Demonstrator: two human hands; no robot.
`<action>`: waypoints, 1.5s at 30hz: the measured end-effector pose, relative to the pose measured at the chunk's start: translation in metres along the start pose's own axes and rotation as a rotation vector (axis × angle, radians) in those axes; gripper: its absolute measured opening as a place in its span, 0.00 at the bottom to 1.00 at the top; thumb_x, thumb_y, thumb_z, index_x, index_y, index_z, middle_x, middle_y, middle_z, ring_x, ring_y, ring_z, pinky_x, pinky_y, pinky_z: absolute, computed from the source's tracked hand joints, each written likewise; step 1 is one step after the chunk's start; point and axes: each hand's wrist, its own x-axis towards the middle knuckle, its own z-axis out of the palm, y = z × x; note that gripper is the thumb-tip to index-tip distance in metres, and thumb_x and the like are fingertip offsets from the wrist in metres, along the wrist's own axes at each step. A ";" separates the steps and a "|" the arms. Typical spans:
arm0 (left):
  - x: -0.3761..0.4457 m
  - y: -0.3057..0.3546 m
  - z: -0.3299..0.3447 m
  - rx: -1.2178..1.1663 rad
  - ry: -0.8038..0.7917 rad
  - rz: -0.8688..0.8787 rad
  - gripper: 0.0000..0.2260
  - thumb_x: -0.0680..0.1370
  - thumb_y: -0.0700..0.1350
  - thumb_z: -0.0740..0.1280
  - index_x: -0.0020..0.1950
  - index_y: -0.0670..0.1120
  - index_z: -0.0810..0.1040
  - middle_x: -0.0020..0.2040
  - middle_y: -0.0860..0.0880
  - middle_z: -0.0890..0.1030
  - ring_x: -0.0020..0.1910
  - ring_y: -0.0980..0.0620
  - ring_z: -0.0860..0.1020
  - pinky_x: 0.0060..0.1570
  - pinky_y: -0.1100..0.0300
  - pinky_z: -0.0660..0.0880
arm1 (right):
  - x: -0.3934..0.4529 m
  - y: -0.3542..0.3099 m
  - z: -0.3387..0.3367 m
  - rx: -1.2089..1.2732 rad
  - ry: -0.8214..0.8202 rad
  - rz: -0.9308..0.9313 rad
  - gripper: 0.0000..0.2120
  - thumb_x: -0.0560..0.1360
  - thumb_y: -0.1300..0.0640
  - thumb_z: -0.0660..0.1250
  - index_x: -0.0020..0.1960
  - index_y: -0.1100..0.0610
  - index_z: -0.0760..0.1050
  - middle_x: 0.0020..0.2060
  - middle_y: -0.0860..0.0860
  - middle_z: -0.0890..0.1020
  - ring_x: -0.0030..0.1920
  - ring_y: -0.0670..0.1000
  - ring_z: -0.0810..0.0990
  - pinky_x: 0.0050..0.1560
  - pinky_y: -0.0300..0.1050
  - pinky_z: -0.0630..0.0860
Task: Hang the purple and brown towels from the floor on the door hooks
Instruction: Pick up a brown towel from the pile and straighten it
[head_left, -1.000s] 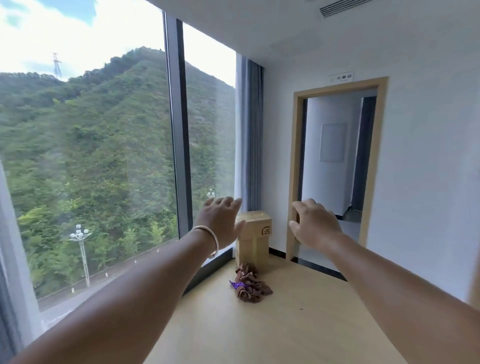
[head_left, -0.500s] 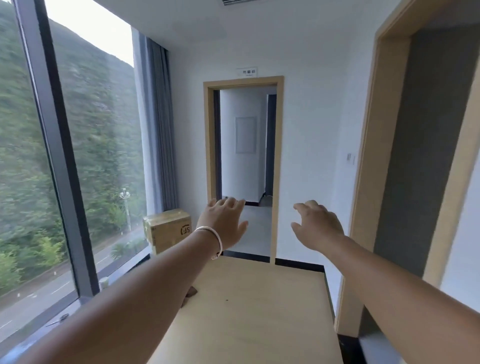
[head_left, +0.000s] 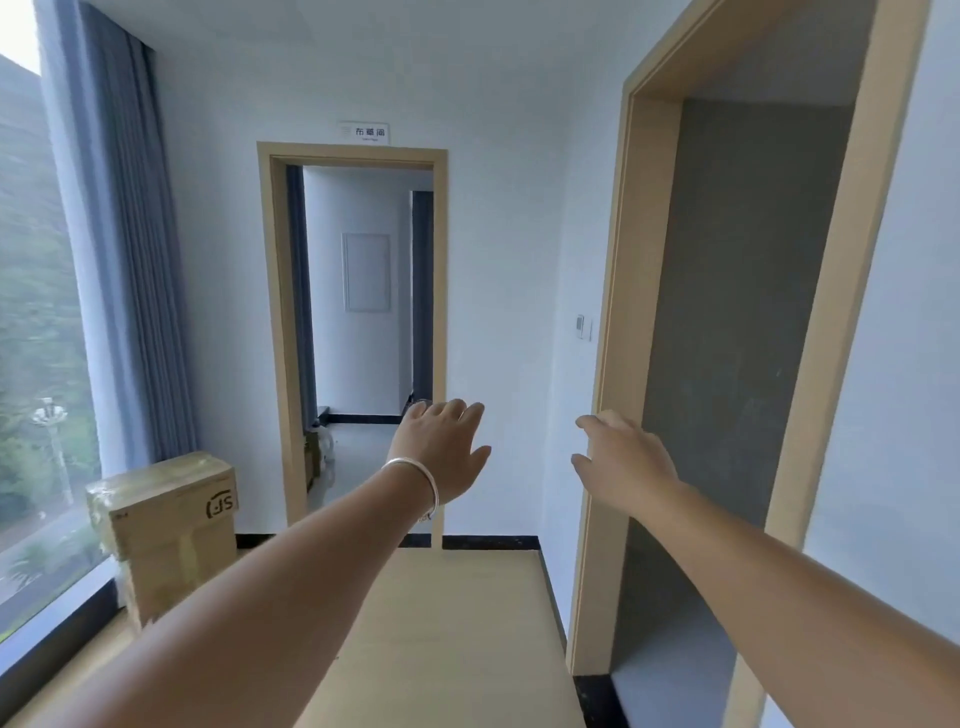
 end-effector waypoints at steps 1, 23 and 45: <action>0.012 -0.005 0.007 -0.008 0.001 0.007 0.22 0.80 0.59 0.55 0.70 0.49 0.65 0.65 0.50 0.74 0.63 0.48 0.73 0.66 0.51 0.67 | 0.011 0.001 0.003 -0.005 0.001 0.010 0.24 0.79 0.48 0.57 0.74 0.51 0.61 0.70 0.50 0.67 0.66 0.53 0.69 0.60 0.49 0.68; 0.186 -0.095 0.186 -0.061 -0.037 0.029 0.21 0.80 0.60 0.55 0.68 0.50 0.66 0.63 0.51 0.75 0.60 0.49 0.74 0.62 0.52 0.68 | 0.219 0.009 0.132 -0.028 -0.043 0.081 0.24 0.79 0.48 0.57 0.74 0.50 0.61 0.70 0.50 0.66 0.67 0.53 0.67 0.58 0.48 0.70; 0.407 -0.133 0.351 0.034 -0.148 -0.091 0.24 0.80 0.60 0.53 0.73 0.52 0.59 0.66 0.51 0.72 0.65 0.48 0.72 0.69 0.47 0.61 | 0.491 0.088 0.275 0.069 -0.084 -0.026 0.24 0.79 0.48 0.57 0.74 0.51 0.61 0.69 0.50 0.67 0.67 0.53 0.68 0.63 0.49 0.67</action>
